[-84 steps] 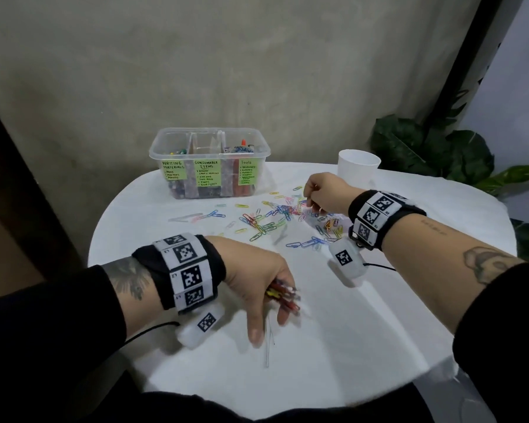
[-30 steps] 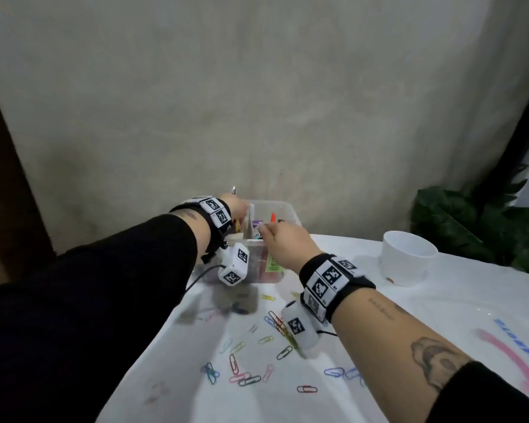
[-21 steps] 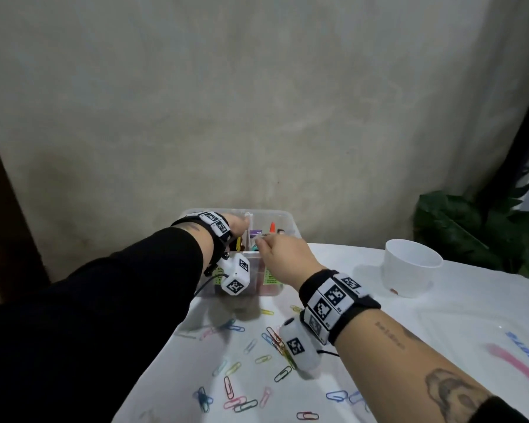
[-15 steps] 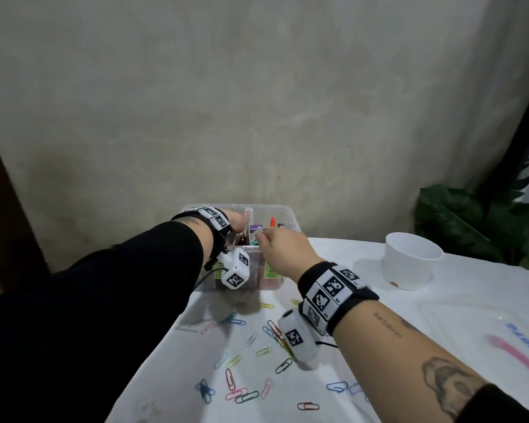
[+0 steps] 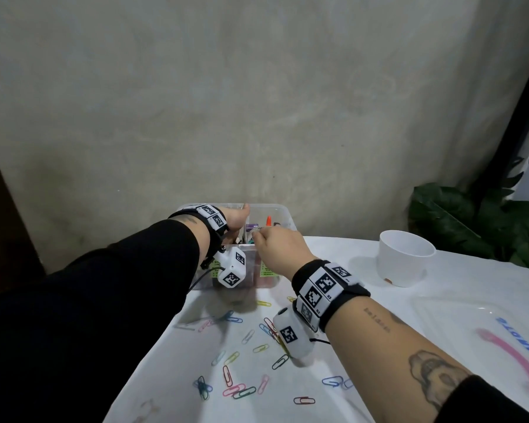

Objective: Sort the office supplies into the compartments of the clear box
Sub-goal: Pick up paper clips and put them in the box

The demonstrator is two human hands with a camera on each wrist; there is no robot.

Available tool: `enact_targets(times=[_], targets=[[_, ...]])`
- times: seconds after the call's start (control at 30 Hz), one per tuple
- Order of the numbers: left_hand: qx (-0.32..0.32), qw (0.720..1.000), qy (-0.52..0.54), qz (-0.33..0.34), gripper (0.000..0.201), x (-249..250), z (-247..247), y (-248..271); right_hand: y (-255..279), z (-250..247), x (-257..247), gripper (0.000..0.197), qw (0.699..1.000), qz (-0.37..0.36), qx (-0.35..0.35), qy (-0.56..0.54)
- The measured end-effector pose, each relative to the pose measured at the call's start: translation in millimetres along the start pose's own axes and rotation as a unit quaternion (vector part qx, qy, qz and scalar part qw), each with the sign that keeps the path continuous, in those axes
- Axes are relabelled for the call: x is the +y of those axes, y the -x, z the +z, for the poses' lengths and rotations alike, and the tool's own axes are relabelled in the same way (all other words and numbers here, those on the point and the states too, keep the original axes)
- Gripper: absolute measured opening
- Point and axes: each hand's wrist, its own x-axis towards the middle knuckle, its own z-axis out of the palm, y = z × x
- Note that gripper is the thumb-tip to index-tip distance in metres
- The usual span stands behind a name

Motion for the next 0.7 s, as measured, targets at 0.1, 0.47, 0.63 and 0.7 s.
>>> enact_targets(times=[0.1, 0.47, 0.63, 0.7], targets=[[0.063, 0.995, -0.001, 0.075, 0.083, -3, 1, 10, 0, 1, -1, 0.038, 1.000, 0.001, 0.004, 0.005], [0.055, 0.993, -0.100, 0.033, 0.089, 11, -1, 52, -2, -1, -2, 0.041, 1.000, 0.018, -0.013, 0.010], [0.129, 0.987, -0.054, 0.080, 0.056, 19, -2, 91, 4, -14, 6, 0.017, 0.969, 0.053, -0.005, -0.241], [0.183, 0.970, -0.049, 0.156, 0.048, 18, -2, 95, 12, -20, 9, 0.005, 0.933, 0.075, 0.052, -0.348]])
